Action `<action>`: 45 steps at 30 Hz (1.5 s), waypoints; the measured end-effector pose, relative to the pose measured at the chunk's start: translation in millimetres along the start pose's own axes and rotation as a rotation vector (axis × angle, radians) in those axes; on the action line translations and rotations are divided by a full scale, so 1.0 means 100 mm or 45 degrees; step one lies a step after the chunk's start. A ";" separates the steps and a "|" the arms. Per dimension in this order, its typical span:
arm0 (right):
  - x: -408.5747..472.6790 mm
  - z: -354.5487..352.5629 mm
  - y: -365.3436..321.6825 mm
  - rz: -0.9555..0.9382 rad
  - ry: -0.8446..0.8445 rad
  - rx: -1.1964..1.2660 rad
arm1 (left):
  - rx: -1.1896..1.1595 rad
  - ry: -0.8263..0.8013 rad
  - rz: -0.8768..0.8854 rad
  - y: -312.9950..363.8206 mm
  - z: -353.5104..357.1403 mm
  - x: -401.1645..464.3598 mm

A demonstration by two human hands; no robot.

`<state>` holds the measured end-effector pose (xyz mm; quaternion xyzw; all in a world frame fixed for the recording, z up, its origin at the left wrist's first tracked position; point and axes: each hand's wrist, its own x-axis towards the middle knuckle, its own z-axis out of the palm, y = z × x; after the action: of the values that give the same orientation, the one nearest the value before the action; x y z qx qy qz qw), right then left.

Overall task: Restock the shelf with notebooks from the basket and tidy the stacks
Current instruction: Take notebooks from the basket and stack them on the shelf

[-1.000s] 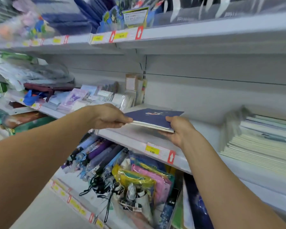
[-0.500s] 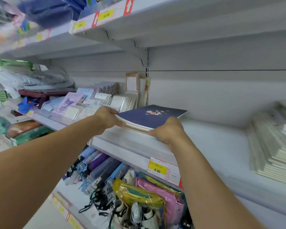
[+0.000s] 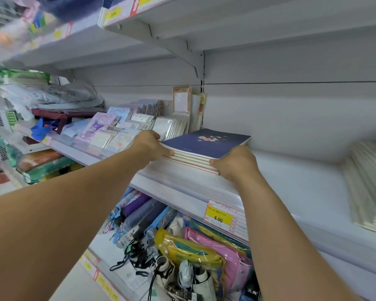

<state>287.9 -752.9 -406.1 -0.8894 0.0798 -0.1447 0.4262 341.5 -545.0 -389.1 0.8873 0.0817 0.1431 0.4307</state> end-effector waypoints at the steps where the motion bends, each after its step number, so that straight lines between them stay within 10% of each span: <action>1: 0.01 0.00 0.00 0.006 0.005 0.019 | 0.011 0.002 0.005 0.00 0.00 0.00; 18: -0.10 -0.06 -0.13 0.144 -0.153 0.290 | 0.096 -0.342 -0.104 0.05 0.01 0.02; 23: -0.15 -0.17 -0.17 0.441 -0.319 1.036 | 0.159 -0.228 -0.129 0.06 0.01 -0.01; 45: -0.37 -0.39 -0.21 0.562 -0.345 1.367 | 0.456 -0.118 -0.023 0.10 0.09 -0.05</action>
<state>241.0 -758.6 -373.2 -0.5225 0.1233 0.0421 0.8426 339.7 -559.3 -387.3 0.9547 0.0940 0.0812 0.2702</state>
